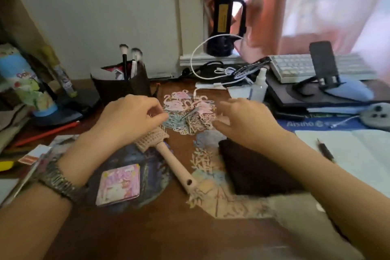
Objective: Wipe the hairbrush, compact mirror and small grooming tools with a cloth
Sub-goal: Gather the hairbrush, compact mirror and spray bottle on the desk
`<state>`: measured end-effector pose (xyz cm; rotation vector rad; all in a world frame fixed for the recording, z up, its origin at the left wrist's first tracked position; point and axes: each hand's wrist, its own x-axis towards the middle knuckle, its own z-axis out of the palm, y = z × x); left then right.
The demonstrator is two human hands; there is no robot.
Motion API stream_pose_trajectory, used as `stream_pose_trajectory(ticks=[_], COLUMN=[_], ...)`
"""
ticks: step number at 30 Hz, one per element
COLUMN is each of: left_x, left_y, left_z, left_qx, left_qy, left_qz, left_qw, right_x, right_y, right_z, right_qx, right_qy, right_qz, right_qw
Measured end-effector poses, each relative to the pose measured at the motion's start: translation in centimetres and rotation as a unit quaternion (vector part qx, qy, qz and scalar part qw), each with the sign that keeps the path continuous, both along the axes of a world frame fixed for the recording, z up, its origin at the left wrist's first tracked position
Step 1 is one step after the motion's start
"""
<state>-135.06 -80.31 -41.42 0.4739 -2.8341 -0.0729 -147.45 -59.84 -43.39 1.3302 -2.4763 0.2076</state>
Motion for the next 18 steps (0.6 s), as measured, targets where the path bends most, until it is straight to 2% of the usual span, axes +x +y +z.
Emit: stream_pose_trajectory(ticks=[8, 13, 18], left_x=[0.2, -1.3, -4.3], left_y=[2.9, 3.5, 5.1], left_z=[0.5, 0.9, 0.2], left_qx=[-0.012, -0.006, 0.019], left_qy=[0.017, 0.042, 0.017], left_qz=[-0.059, -0.086, -0.103], left_qw=[0.998, 0.995, 0.994], right_x=[1.7, 0.2, -2.6], right_y=[3.8, 4.4, 4.6], right_z=[1.5, 2.3, 1.5], right_qx=[-0.044, -0.104, -0.172], right_qy=[-0.009, -0.028, -0.071], right_qz=[-0.087, -0.132, -0.145], right_qw=[0.995, 0.985, 0.972])
